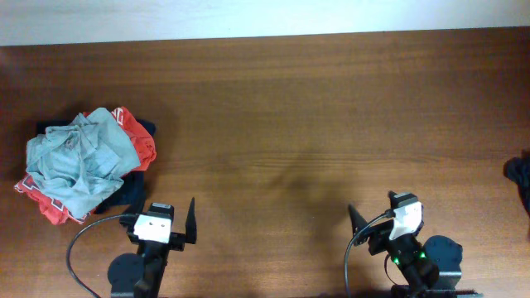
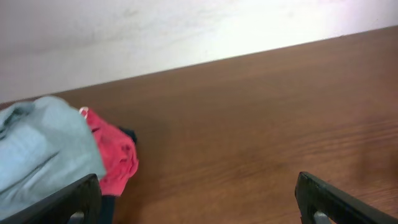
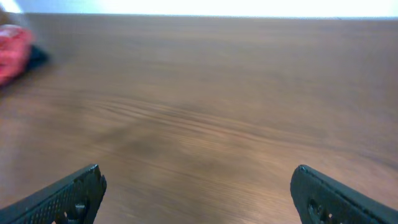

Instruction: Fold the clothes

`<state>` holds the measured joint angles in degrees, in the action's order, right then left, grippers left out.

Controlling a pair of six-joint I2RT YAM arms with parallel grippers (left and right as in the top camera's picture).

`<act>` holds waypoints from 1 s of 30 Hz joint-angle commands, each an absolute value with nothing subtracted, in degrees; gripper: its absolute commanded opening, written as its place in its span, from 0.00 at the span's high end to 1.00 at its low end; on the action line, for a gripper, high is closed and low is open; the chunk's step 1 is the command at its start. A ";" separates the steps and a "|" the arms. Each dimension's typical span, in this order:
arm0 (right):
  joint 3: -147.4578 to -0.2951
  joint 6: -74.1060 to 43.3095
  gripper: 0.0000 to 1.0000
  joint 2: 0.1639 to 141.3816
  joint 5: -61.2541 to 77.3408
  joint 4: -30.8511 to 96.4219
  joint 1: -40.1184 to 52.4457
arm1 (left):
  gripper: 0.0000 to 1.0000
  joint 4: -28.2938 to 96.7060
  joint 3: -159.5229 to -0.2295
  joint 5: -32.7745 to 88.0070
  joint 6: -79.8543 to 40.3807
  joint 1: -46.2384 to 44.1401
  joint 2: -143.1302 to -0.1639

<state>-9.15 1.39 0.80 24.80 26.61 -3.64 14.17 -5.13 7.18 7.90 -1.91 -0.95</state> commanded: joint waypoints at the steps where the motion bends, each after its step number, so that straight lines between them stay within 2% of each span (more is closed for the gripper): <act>1: -9.32 -1.28 0.01 0.80 34.28 23.33 -3.29 | 0.01 11.03 -4.73 10.33 5.98 -2.09 -0.60; 5: -13.93 -3.49 0.01 1.43 31.77 20.34 -3.29 | 0.01 7.64 -8.75 9.63 3.77 -2.09 -2.92; 9: -22.85 -3.46 0.01 7.46 25.10 22.74 -3.29 | 0.01 10.96 -19.79 6.09 3.20 -2.09 -12.16; 18: -49.54 -3.42 0.01 36.32 10.87 42.85 -3.29 | 0.01 30.55 -53.56 8.75 3.20 -2.11 -48.73; 22: -61.17 -3.49 0.01 49.04 11.97 50.22 -3.29 | 0.01 41.87 -68.07 13.19 3.22 -2.11 -62.63; 24: -64.82 -3.42 0.01 54.70 17.74 53.41 -3.29 | 0.01 46.11 -73.34 15.46 3.22 -2.11 -68.60; 28: -68.05 -3.95 0.01 62.17 17.41 57.41 -3.79 | 0.01 47.22 -75.96 18.00 3.25 -2.09 -76.44; 30: -69.43 -10.41 0.01 64.79 14.06 58.11 -5.54 | 0.01 47.22 -75.96 17.78 3.20 -2.09 -79.92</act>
